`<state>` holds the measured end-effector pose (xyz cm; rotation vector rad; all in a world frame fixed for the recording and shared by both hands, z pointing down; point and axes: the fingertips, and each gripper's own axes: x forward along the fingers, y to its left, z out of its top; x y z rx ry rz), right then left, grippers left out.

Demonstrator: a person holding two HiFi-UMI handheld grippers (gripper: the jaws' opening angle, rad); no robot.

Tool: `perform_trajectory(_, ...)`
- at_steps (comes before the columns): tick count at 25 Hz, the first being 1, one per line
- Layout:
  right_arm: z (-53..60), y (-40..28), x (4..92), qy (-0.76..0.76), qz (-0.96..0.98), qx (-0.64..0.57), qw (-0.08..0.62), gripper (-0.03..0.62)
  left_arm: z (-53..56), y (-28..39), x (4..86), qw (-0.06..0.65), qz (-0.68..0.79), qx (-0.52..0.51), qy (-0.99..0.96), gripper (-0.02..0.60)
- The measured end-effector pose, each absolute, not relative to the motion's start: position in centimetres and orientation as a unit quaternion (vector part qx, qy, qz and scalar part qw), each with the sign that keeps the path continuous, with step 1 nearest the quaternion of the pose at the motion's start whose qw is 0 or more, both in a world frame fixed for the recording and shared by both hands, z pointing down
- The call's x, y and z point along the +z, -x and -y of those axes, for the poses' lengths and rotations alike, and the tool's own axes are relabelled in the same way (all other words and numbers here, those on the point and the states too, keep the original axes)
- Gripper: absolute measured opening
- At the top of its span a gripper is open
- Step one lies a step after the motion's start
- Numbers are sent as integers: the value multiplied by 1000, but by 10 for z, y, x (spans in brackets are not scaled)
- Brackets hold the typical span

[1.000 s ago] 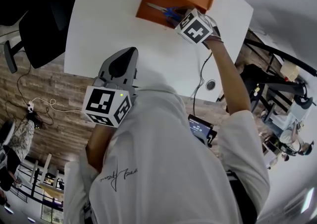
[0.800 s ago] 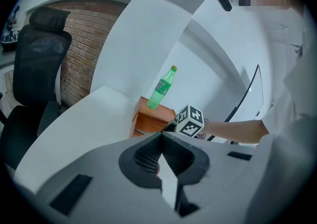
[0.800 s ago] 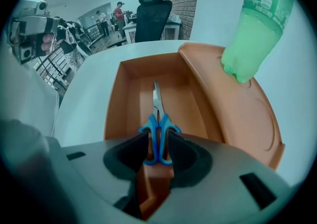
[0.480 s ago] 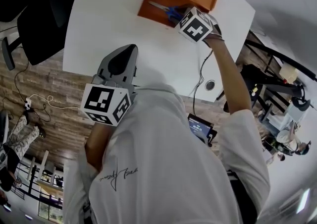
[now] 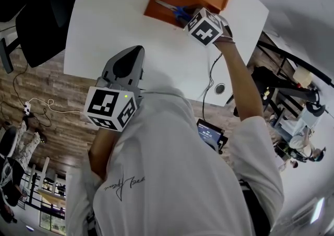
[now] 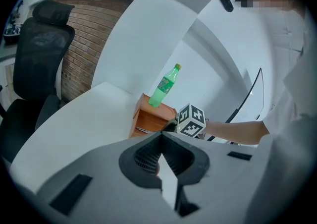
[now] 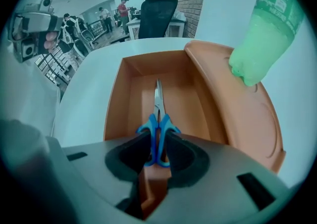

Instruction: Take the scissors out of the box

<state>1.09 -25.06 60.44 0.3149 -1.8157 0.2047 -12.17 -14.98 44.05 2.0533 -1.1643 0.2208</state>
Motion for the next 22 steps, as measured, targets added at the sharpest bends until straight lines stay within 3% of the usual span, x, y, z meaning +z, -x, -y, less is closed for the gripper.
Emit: perform_trajectory(22, 252, -8, 591, -174, 791, 115, 575, 97, 143, 134, 427, 365, 477, 74, -796, 8)
